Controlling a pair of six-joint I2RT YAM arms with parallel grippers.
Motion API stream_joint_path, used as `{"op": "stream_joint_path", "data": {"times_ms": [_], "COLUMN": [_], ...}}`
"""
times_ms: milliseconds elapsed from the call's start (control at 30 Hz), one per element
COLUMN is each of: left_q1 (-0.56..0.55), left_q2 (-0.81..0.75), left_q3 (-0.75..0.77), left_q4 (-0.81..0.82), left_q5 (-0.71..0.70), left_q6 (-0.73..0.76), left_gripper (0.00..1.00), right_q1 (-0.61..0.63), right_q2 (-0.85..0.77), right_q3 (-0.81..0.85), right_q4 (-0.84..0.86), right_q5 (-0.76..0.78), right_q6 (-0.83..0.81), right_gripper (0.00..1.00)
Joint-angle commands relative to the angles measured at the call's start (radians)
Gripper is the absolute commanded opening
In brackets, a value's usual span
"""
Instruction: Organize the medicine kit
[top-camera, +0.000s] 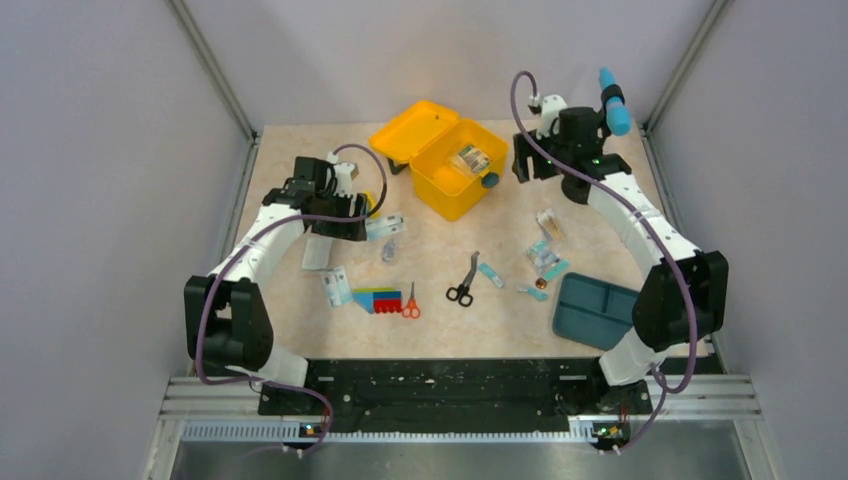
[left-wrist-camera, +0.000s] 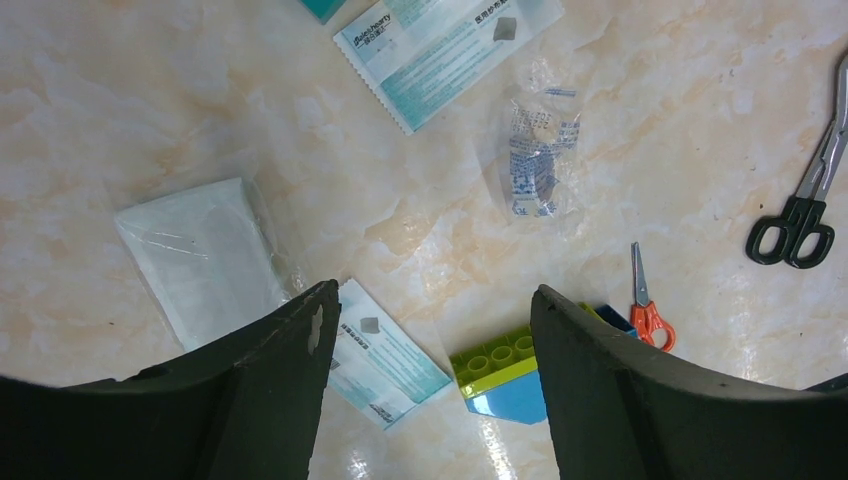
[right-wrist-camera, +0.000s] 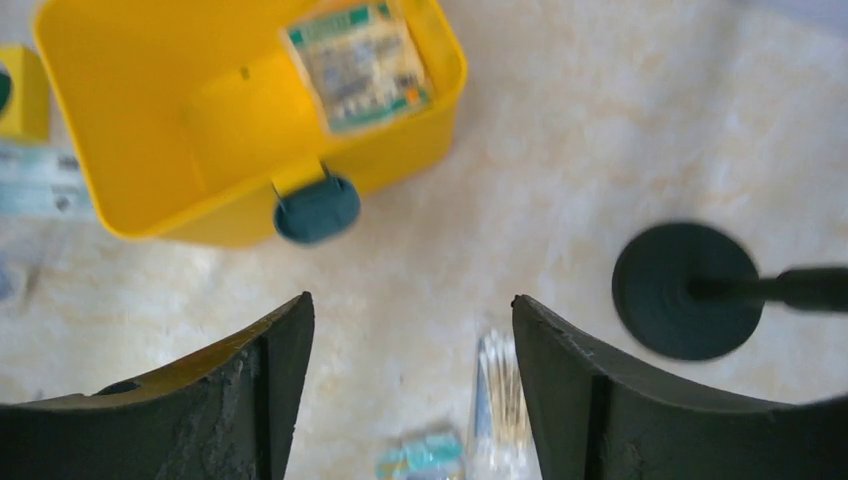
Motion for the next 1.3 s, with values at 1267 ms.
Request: {"op": "stream_joint_path", "data": {"times_ms": [1267], "left_q1": [0.09], "left_q2": [0.361], "left_q3": [0.138], "left_q4": [-0.13], "left_q5": [-0.33], "left_q6": [-0.131], "left_gripper": [0.48], "right_q1": [-0.114], "right_q2": [-0.118], "right_q3": [-0.355], "right_q4": [-0.156], "right_q5": [-0.203], "right_q6": [-0.189], "right_gripper": [0.68]}}
